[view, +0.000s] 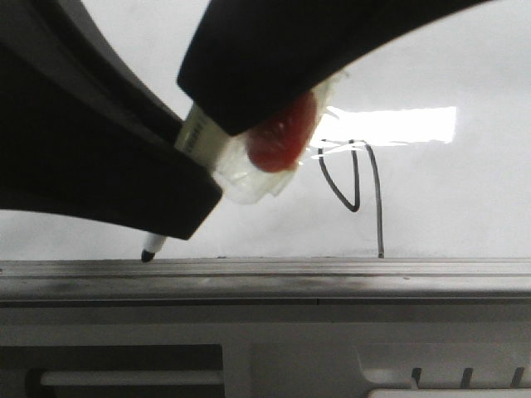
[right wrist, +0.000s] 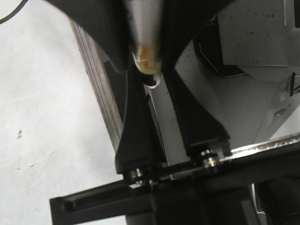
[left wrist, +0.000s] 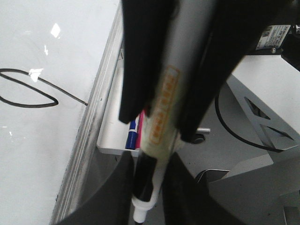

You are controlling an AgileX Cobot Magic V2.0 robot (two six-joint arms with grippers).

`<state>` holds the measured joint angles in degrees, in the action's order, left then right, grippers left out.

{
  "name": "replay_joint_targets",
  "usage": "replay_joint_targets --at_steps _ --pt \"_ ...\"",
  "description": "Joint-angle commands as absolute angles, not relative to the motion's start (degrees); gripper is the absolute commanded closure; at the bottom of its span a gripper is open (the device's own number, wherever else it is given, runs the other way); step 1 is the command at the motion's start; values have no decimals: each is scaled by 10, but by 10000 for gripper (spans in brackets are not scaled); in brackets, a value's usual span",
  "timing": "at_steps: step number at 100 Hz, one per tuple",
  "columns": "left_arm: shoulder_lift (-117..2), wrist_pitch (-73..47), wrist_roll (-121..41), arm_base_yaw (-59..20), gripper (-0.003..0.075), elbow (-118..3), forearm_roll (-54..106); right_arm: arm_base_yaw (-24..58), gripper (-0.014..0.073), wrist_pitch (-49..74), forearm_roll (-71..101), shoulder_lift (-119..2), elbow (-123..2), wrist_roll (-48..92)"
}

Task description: Write number 9 on whiteboard

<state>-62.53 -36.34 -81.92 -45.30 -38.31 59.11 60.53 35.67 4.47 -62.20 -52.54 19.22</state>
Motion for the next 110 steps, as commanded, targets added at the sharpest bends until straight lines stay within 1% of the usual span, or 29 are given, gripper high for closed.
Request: replay_joint_targets --at_steps 1,8,13,18,23,28,42,47,52,56,57,59,64,66,67,84,96,110 --pt "-620 -337 -796 -452 740 -401 631 610 594 324 51 -611 -538 200" --pt "-618 -340 -795 -452 740 -398 631 608 481 320 51 -605 -538 200" --pt "-616 -346 -795 -452 740 -395 631 607 375 320 46 -600 -538 200" --pt "-614 -353 -795 -452 740 -396 630 607 294 320 38 -594 -538 200" --pt "-613 -356 -788 -452 740 -396 628 607 237 319 27 -584 -538 200" --pt "-613 -354 -779 -452 740 -394 622 607 210 308 11 -572 -538 200" --pt "-613 -343 -759 -452 740 -385 619 607 215 226 0 -519 -538 200" --pt "-613 -335 -741 -452 741 -385 619 607 232 198 0 -501 -538 200" --pt "-613 -325 -722 -452 741 -385 619 607 292 179 0 -486 -538 200" --pt "-613 -315 -708 -452 741 -385 619 607 377 172 0 -473 -538 200" --pt "-613 -314 -705 -452 741 -385 619 607 412 173 0 -469 -538 200" --pt "-613 -306 -695 -452 741 -385 619 607 447 171 -3 -465 -538 200" --pt "-613 -291 -675 -452 741 -385 620 607 597 171 -8 -452 -538 200" --pt "-613 -286 -669 -452 741 -385 620 607 634 171 -10 -449 -538 200" --pt "-613 -281 -662 -452 741 -385 620 607 669 171 -10 -447 -538 200" --pt "-613 -191 -572 -452 741 -385 623 606 663 177 -10 -437 -536 198" --pt "-616 -127 -539 -452 741 -385 626 600 663 179 -11 -437 -533 198" --pt "-635 -78 -500 -452 741 -385 637 582 663 141 -11 -437 -533 198"
